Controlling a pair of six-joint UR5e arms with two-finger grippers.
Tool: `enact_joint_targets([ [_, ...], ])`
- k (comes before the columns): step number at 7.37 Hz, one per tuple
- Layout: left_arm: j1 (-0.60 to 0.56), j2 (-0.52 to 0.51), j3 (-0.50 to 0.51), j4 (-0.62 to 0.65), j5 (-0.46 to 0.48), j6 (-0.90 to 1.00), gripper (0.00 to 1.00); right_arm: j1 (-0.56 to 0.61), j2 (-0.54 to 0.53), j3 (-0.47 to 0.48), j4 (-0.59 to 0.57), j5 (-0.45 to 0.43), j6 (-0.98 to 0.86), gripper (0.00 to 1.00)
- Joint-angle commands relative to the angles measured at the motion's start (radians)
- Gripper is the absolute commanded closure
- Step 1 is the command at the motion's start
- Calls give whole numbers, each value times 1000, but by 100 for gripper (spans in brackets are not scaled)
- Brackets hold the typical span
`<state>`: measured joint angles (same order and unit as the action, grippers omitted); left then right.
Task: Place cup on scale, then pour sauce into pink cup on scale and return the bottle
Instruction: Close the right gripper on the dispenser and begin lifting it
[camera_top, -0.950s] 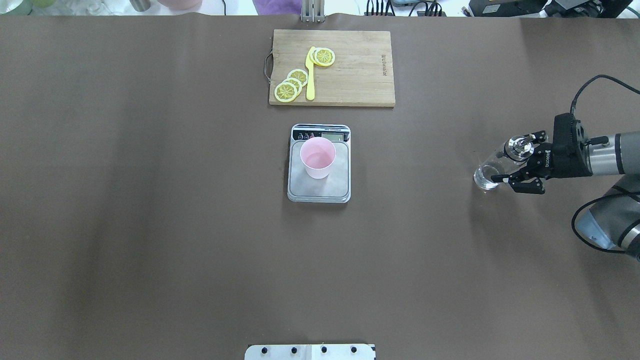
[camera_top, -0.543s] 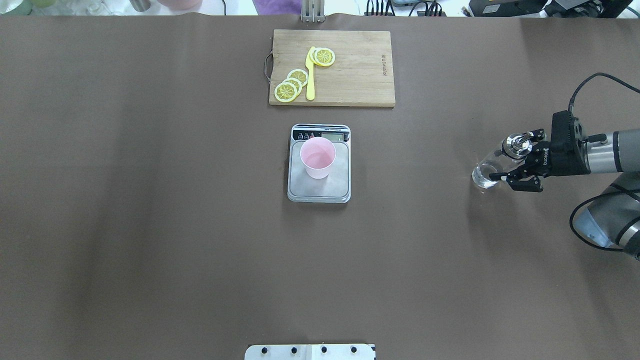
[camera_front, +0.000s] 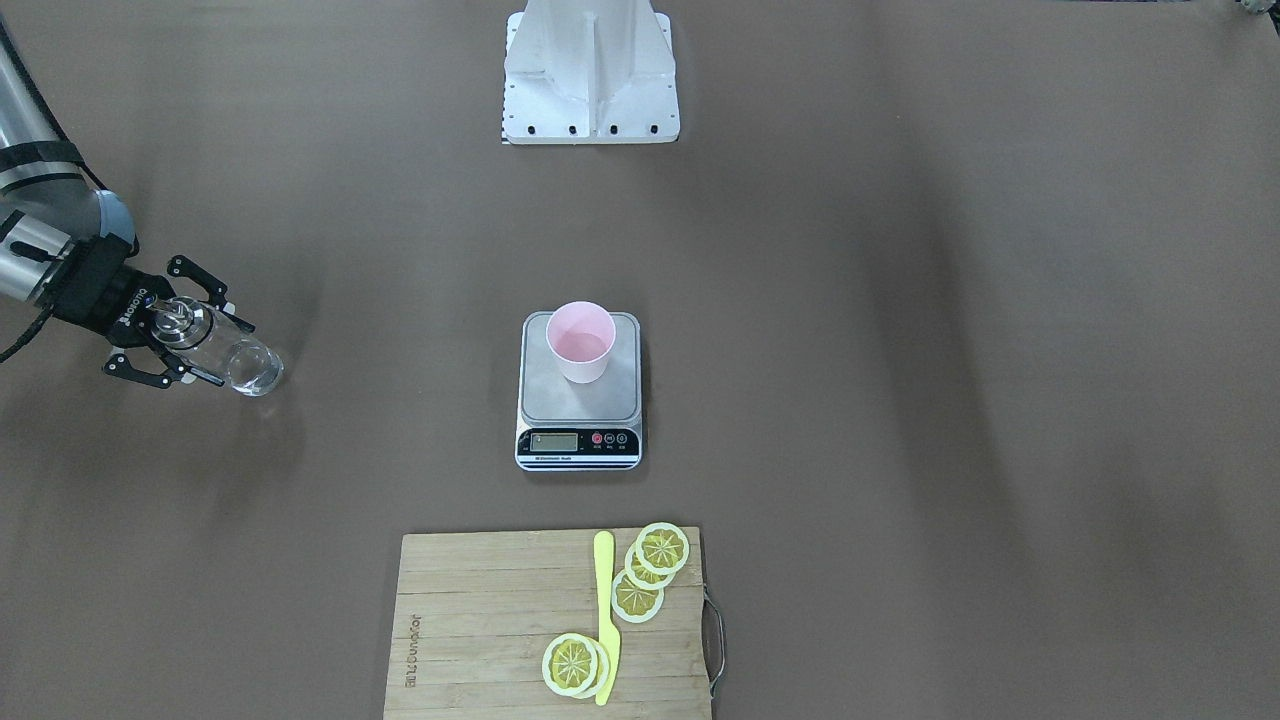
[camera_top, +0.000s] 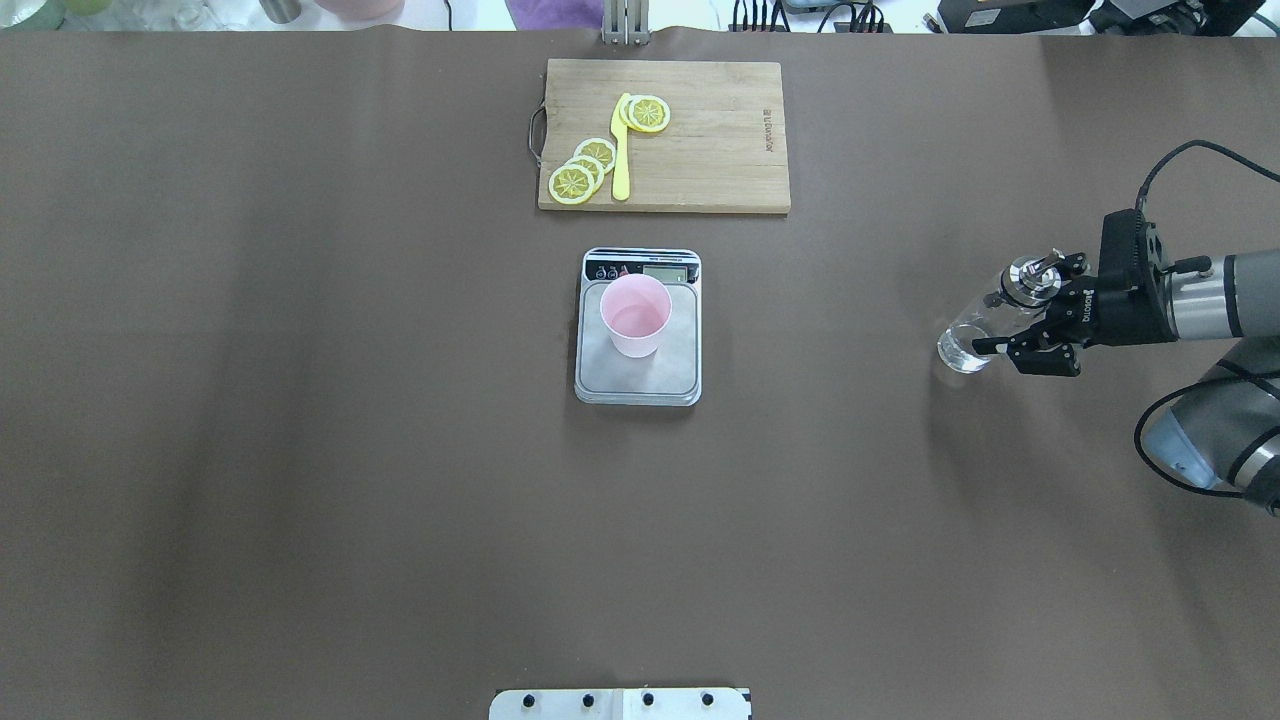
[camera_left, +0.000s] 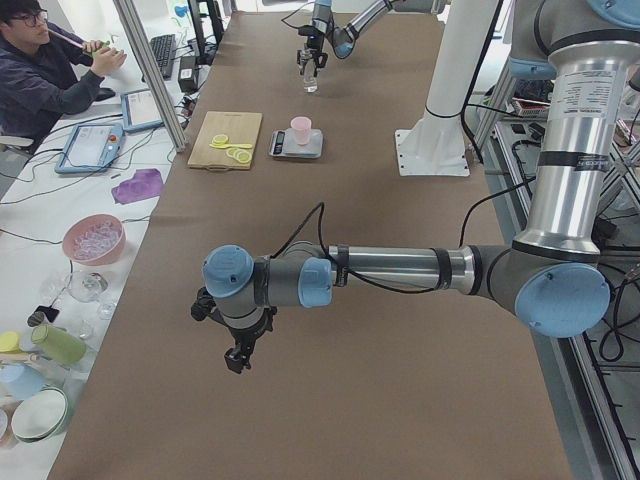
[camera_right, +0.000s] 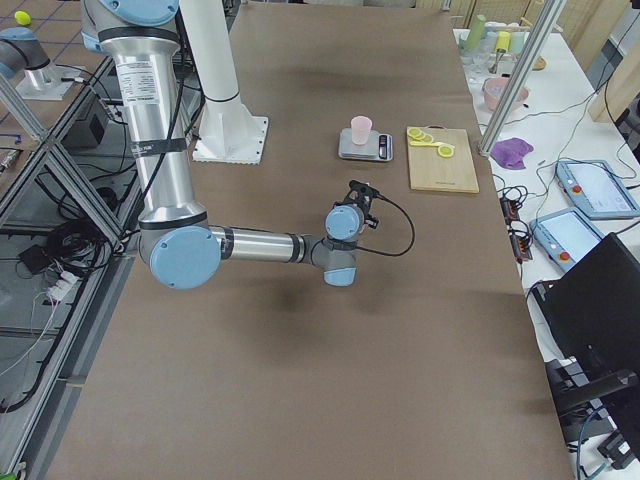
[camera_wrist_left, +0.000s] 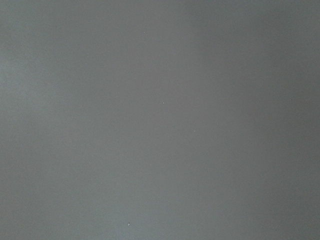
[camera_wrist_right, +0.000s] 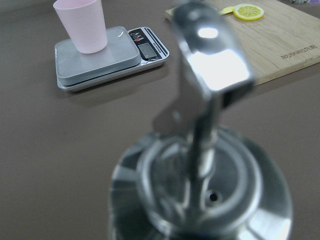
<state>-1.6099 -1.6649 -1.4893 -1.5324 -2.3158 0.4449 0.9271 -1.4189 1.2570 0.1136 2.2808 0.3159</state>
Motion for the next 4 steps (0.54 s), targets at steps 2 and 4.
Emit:
enact_joint_targets([
  [2, -1, 8, 0, -17, -1, 0, 2, 3, -6, 5, -12, 2, 11, 100],
  [4, -1, 10, 1, -17, 1, 0, 2, 13, -15, 51, -76, 5, 11, 100],
])
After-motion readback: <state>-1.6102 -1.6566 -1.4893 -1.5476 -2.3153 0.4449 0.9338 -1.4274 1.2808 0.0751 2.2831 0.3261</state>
